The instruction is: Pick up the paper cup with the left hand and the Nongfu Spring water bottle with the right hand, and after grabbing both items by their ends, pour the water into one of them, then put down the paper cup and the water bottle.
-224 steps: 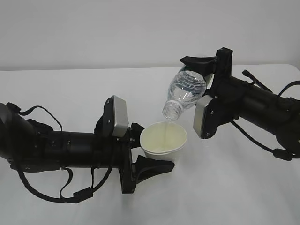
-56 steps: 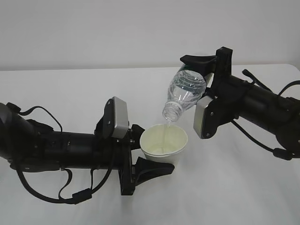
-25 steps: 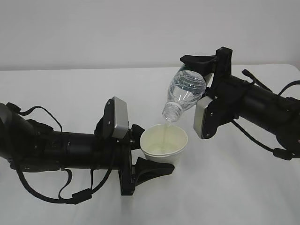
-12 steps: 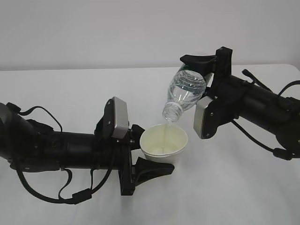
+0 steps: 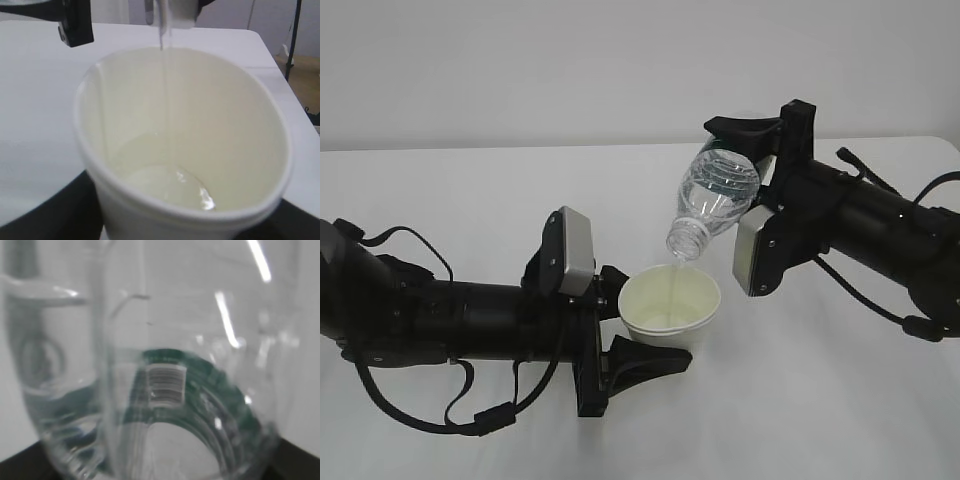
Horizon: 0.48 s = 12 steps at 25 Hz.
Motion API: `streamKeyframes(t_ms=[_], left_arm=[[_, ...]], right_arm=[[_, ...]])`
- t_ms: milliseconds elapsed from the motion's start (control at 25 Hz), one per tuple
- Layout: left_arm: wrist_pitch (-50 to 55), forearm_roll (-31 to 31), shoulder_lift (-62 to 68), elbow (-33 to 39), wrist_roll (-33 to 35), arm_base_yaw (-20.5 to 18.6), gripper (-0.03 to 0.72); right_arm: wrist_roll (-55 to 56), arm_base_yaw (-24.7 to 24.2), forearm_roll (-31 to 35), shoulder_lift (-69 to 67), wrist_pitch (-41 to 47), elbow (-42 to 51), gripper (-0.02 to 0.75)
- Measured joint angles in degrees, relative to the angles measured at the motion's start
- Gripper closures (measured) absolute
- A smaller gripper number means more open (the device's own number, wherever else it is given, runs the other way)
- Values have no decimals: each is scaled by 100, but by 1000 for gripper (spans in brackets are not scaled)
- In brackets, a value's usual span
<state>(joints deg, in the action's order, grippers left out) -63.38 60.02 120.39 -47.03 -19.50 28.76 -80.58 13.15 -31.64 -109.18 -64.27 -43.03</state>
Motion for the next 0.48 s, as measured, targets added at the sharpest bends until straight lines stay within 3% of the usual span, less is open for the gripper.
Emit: streamKeyframes(t_ms=[480], left_arm=[[0, 0, 0, 0, -72, 0, 211]], right_arm=[[-11, 0, 0, 0, 0, 0, 255]])
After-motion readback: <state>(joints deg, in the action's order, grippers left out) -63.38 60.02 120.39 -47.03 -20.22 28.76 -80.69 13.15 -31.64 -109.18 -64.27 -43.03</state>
